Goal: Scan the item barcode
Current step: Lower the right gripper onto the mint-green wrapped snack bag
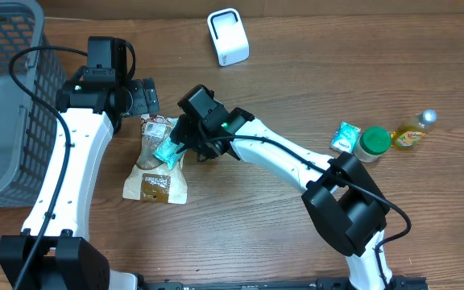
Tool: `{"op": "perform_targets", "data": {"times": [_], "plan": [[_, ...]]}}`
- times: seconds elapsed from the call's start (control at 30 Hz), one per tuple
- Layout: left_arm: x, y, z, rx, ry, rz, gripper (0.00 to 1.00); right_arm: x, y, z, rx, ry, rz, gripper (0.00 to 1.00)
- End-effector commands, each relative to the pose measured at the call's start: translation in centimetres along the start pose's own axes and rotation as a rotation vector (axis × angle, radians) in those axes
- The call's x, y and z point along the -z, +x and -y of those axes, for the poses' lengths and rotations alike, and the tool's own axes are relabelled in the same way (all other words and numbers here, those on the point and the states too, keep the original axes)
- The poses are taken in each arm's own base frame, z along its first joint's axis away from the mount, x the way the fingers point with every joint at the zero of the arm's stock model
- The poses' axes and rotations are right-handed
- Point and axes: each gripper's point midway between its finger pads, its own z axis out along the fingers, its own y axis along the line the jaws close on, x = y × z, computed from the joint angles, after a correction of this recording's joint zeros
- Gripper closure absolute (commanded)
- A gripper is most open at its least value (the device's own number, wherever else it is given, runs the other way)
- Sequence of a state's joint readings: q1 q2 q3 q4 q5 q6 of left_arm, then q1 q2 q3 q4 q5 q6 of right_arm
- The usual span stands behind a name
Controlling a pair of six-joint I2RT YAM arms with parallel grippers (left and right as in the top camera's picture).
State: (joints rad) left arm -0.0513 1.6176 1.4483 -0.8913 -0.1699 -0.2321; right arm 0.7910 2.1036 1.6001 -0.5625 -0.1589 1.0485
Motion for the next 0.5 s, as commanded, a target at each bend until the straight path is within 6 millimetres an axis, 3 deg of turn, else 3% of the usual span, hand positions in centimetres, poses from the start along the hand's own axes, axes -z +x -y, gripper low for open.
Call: {"op": "perform_targets", "data": {"times": [0.0,0.47], "plan": [[0.42,-0.50,-0.42,-0.004,-0.012,0.019,0.00,-0.26,0.08,0.46,0.001,0.020,0.017,0.37],[0.42,-0.50,-0.42,-0.004,-0.012,0.019,0.00,-0.23,0.58,1.45,-0.066,0.060,-0.001,0.44]]}}
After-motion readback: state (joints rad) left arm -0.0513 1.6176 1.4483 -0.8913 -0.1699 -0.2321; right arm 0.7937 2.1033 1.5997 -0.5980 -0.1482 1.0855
